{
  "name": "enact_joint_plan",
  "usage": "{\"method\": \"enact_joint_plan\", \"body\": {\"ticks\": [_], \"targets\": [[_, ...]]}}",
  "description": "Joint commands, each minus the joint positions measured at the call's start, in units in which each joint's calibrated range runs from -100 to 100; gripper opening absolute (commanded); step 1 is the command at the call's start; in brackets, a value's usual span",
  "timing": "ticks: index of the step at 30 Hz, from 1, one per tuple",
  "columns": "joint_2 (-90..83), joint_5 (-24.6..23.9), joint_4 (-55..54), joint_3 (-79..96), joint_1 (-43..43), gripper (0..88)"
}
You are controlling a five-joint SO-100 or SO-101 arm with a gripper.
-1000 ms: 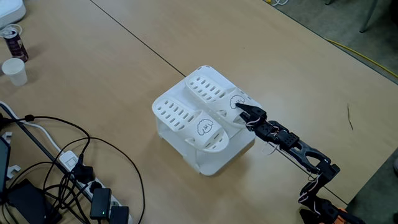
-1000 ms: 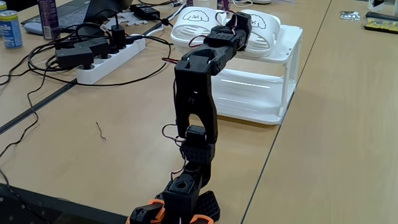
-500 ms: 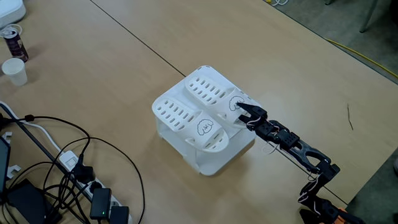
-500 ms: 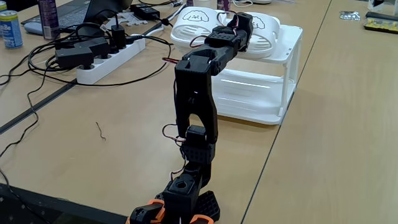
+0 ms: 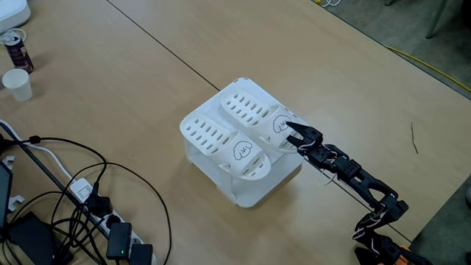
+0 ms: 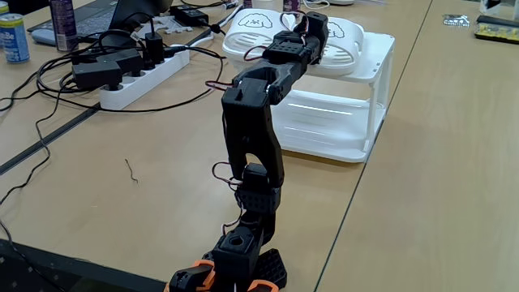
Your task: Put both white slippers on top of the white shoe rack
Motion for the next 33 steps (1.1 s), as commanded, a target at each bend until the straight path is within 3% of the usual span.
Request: {"method": "enact_joint_plan", "body": {"ticks": [1, 21, 27, 33], "targets": [[-4.4, 0.5, -0.5, -0.9, 1.4, 17.4], [-21.4, 0.5, -0.5, 16.4, 3.6, 17.4], [-23.2, 0.5, -0.5, 16.5, 9.6, 16.8], [-22.6, 0.5, -0.5, 17.2, 16.2, 0.4]]}}
